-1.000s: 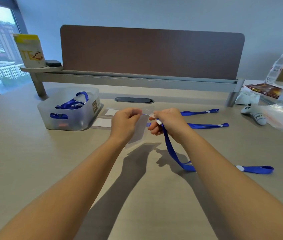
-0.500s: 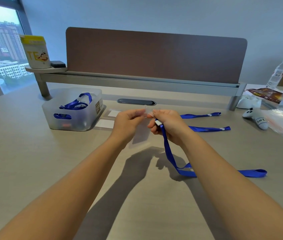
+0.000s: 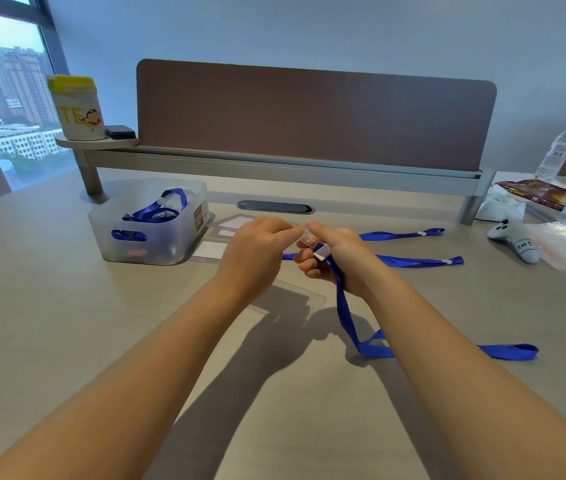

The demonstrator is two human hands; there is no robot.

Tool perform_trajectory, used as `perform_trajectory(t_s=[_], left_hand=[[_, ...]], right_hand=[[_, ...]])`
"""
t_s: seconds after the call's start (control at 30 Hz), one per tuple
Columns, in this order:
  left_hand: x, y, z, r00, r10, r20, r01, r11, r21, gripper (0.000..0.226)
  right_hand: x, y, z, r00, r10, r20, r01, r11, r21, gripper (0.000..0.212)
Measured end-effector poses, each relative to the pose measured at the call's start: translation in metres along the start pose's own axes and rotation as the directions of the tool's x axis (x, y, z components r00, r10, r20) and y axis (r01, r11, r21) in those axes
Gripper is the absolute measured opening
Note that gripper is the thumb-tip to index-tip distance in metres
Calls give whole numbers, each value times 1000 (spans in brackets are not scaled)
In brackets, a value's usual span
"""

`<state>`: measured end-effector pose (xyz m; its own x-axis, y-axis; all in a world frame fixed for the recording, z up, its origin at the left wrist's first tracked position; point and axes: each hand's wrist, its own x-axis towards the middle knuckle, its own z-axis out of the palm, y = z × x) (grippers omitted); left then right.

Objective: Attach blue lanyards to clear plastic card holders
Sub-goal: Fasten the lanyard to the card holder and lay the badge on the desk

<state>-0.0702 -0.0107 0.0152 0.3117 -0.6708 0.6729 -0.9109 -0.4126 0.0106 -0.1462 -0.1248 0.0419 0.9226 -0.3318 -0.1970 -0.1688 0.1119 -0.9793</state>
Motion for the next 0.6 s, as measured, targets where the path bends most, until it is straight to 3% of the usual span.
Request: perform_trajectory(t_s=[0.17,0.3,0.4,0.5,0.6], left_hand=[[-2,-1,0,1000,9,12,-9,1000,-15,35],[3,3,-2,968,-235,85,246,958,-149,36],[9,7,-12,910,-345,228,404,858,-315,38],[12,10,-21,849,-422,318,527,637,-563,31],[16,11,-24,814,-479,328,576,596,-559,27]], right_hand=[[1,1,2,999,-50,5,50,999,-5,25],[3,0,2,991,-134,4,134,986,-102,25],[4,1,1,977,-214,-19,203,948,-243,26],[5,2,2,964,-267,-6,249,906,-342,25],[6,2,6,952,-306,14,282,858,-428,20]])
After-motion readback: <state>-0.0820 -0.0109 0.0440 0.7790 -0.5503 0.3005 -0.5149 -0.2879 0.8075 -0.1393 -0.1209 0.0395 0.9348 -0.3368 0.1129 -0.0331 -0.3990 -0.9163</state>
